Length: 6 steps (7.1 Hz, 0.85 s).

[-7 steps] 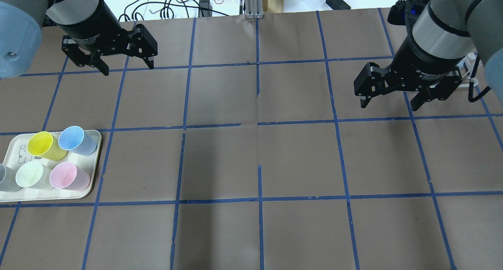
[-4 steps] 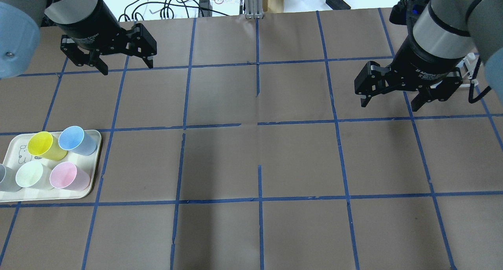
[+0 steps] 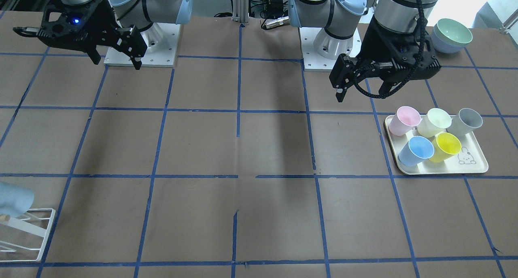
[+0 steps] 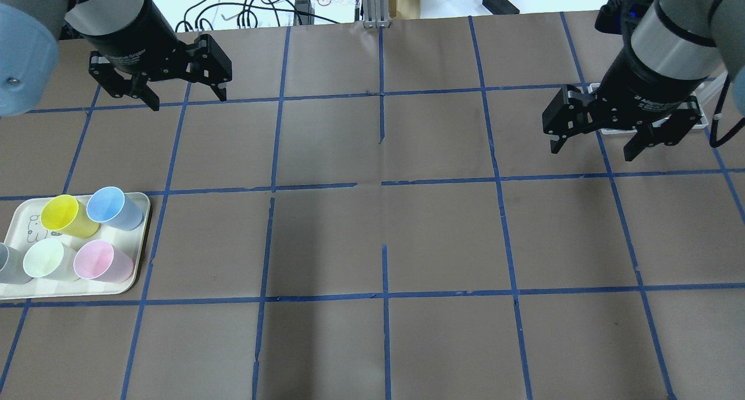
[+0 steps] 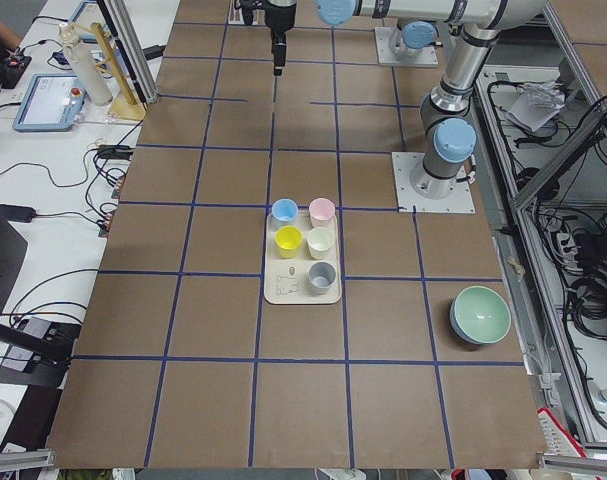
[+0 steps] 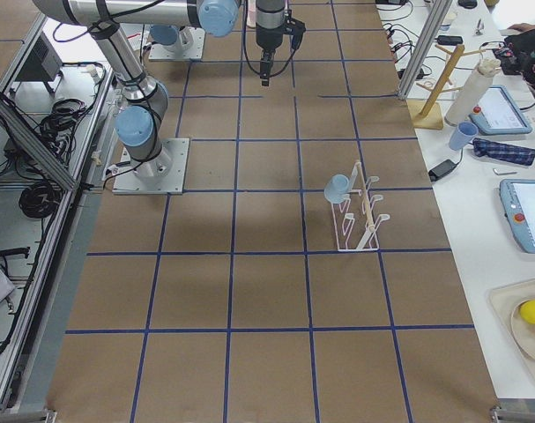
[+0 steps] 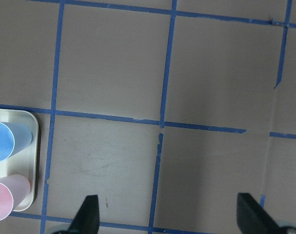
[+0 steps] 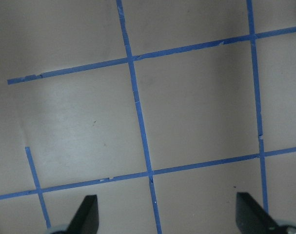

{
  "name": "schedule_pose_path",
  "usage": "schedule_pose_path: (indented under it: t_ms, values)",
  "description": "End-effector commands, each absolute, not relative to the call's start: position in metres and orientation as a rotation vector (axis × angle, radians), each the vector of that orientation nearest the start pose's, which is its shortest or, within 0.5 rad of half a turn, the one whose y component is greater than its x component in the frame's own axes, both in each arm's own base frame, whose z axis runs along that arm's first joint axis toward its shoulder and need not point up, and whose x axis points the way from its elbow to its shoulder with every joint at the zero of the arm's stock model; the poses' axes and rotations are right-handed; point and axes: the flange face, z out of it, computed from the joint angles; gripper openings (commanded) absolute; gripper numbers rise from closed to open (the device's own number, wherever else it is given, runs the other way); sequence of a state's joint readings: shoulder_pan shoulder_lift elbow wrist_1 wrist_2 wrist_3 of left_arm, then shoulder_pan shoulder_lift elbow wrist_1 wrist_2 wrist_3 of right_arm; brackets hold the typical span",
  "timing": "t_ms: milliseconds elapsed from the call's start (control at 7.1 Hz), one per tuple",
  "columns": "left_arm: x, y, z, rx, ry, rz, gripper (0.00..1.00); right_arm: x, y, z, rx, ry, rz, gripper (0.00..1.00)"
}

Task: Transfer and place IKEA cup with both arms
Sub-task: 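Lower the right gripper around the pale blue cup on the rack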

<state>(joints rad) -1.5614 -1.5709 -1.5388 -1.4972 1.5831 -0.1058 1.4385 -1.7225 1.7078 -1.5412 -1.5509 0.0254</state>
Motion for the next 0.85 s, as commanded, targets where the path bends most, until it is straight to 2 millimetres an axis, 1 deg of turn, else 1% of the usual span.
schedule_pose_path:
  t_ms: [0,141,282,423,563,704]
  values:
    - [-0.127,-0.503,0.512,-0.181,3.125,-0.167,1.0,0.026,-0.467,0.482,0.096,3.131,-0.078,1.0]
    - [-0.127,-0.502,0.512,-0.181,3.125,-0.169,1.0,-0.003,-0.481,0.471,0.062,3.133,-0.085,1.0]
    - [-0.127,-0.502,0.512,-0.183,3.125,-0.167,1.0,-0.031,-0.491,0.464,-0.022,3.144,-0.118,1.0]
    - [-0.127,-0.502,0.512,-0.183,3.125,-0.169,1.0,-0.053,-0.502,0.454,-0.1,3.145,-0.126,1.0]
    - [-0.127,-0.502,0.512,-0.183,3.123,-0.169,1.0,-0.069,-0.508,0.447,-0.115,3.141,-0.125,1.0]
    - [-0.127,-0.502,0.512,-0.183,3.123,-0.169,1.0,-0.088,-0.521,0.435,-0.217,3.158,-0.153,1.0]
